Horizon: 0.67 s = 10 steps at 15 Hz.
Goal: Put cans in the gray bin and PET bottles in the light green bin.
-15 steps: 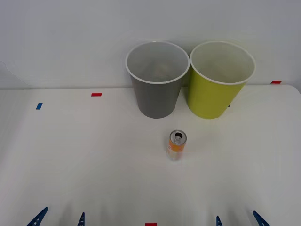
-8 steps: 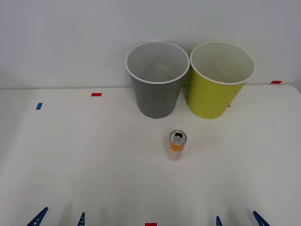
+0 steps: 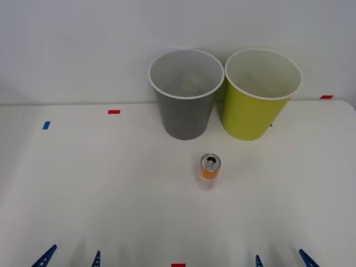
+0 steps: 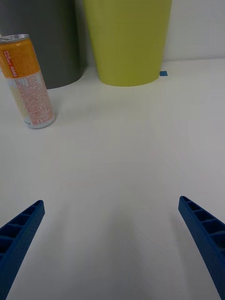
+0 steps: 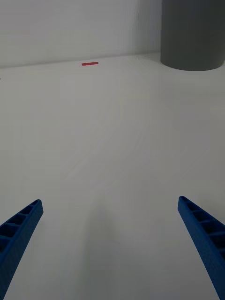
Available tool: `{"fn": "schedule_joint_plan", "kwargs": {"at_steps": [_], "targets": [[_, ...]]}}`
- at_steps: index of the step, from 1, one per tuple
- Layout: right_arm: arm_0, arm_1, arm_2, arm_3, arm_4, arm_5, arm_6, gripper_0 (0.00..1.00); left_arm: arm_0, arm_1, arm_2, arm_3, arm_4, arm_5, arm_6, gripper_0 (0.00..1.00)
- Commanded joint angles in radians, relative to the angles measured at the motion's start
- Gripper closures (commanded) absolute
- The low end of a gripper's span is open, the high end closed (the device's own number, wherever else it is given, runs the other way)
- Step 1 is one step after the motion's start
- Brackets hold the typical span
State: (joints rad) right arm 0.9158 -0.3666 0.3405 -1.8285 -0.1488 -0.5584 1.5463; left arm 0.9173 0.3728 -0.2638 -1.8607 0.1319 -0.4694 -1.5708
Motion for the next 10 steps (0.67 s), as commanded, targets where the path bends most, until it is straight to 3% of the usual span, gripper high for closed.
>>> {"fn": "schedule_joint_plan", "kwargs": {"at_steps": [1, 10], "targets": [[0.0, 0.0, 0.0, 0.0, 0.0, 0.0, 0.0, 0.0, 0.0, 0.0, 0.0, 0.0, 0.0, 0.0, 0.0, 0.0], [0.0, 0.0, 0.0, 0.0, 0.0, 0.0, 0.0, 0.0, 0.0, 0.0, 0.0, 0.0, 0.0, 0.0, 0.0, 0.0]]}}
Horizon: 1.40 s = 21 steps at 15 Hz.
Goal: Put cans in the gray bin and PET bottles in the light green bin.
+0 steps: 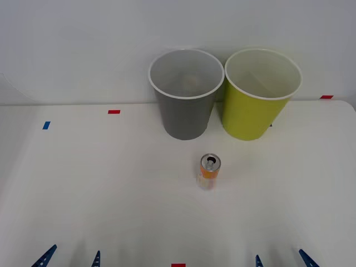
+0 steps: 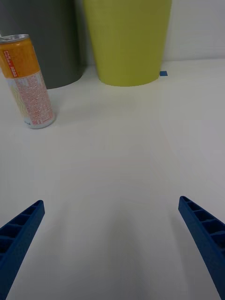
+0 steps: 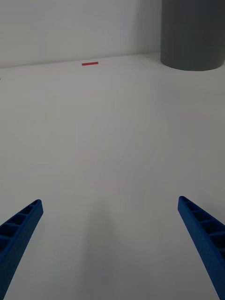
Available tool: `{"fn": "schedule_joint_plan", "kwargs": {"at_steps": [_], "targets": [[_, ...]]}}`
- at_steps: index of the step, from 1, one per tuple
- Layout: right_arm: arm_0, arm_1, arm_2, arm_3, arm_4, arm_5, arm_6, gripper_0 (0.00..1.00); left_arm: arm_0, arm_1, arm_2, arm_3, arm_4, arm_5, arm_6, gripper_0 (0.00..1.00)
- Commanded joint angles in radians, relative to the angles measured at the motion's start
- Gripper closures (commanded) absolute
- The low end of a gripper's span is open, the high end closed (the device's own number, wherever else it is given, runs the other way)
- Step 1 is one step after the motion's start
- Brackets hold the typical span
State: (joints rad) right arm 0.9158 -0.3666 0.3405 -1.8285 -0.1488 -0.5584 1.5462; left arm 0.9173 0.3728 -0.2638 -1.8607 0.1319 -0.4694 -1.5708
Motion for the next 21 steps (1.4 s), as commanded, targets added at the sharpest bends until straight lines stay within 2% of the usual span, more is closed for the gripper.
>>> {"fn": "schedule_joint_plan", "kwargs": {"at_steps": [1, 21], "targets": [[0.0, 0.0, 0.0, 0.0, 0.0, 0.0, 0.0, 0.0, 0.0, 0.0, 0.0, 0.0, 0.0, 0.0, 0.0, 0.0], [0.0, 0.0, 0.0, 0.0, 0.0, 0.0, 0.0, 0.0, 0.0, 0.0, 0.0, 0.0, 0.0, 0.0, 0.0, 0.0]]}}
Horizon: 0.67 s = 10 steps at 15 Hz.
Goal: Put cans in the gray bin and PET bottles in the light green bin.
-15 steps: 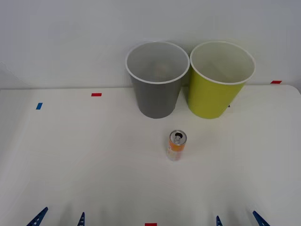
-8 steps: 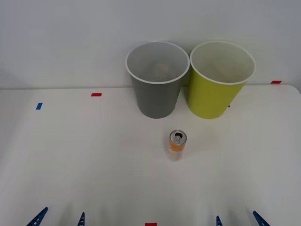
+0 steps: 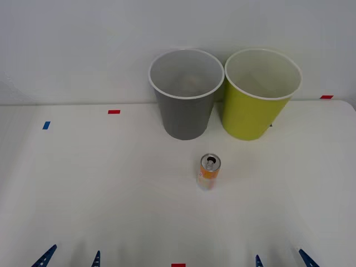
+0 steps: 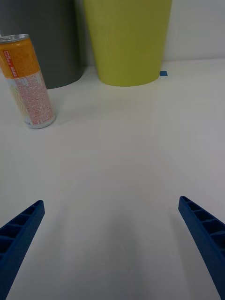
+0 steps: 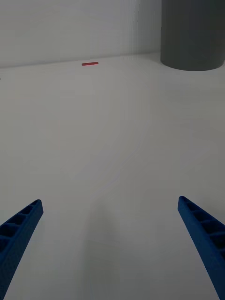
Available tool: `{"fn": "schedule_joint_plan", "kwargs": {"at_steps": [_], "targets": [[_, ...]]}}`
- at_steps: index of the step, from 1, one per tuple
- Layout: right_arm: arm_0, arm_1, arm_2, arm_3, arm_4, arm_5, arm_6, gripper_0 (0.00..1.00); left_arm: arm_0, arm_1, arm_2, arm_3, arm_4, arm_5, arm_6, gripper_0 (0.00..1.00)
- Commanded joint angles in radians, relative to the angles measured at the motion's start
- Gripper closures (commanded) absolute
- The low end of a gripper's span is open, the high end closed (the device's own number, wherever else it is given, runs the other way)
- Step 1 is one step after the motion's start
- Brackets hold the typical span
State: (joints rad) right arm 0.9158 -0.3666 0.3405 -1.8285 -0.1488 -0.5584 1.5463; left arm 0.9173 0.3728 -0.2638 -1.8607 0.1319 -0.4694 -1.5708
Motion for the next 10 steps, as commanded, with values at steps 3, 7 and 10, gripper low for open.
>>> {"fn": "schedule_joint_plan", "kwargs": {"at_steps": [3, 7, 10], "targets": [[0.0, 0.0, 0.0, 0.0, 0.0, 0.0, 0.0, 0.0, 0.0, 0.0, 0.0, 0.0, 0.0, 0.0, 0.0, 0.0], [0.0, 0.0, 0.0, 0.0, 0.0, 0.0, 0.0, 0.0, 0.0, 0.0, 0.0, 0.0, 0.0, 0.0, 0.0, 0.0], [0.0, 0.0, 0.0, 0.0, 0.0, 0.0, 0.0, 0.0, 0.0, 0.0, 0.0, 0.0, 0.0, 0.0, 0.0, 0.0]]}}
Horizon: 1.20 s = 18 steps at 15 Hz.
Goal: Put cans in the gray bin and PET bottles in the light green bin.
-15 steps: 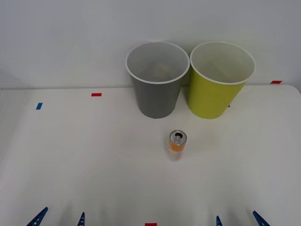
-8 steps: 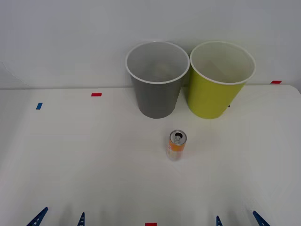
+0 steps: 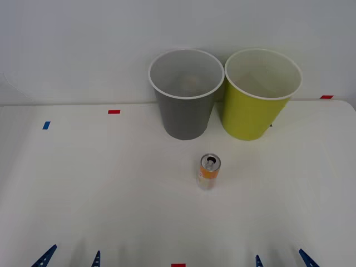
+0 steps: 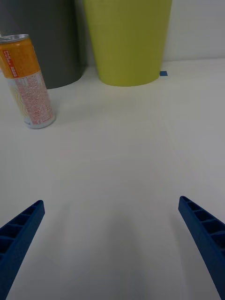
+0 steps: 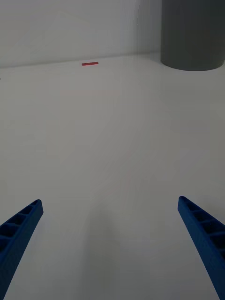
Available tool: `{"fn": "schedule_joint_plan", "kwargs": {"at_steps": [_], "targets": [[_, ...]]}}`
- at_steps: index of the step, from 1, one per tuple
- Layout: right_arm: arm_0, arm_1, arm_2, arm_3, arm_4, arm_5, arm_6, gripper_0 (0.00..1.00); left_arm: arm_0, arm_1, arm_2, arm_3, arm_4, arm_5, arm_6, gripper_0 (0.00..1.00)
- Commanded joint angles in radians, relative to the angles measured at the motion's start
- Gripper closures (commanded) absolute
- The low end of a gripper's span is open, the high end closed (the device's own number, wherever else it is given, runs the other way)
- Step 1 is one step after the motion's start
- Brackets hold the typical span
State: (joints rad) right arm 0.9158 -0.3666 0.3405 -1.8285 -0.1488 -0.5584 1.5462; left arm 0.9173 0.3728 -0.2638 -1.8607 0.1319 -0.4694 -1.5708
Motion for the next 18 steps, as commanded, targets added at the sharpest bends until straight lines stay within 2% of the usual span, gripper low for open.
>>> {"fn": "schedule_joint_plan", "kwargs": {"at_steps": [1, 18], "targets": [[0.0, 0.0, 0.0, 0.0, 0.0, 0.0, 0.0, 0.0, 0.0, 0.0, 0.0, 0.0, 0.0, 0.0, 0.0, 0.0], [0.0, 0.0, 0.0, 0.0, 0.0, 0.0, 0.0, 0.0, 0.0, 0.0, 0.0, 0.0, 0.0, 0.0, 0.0, 0.0]]}}
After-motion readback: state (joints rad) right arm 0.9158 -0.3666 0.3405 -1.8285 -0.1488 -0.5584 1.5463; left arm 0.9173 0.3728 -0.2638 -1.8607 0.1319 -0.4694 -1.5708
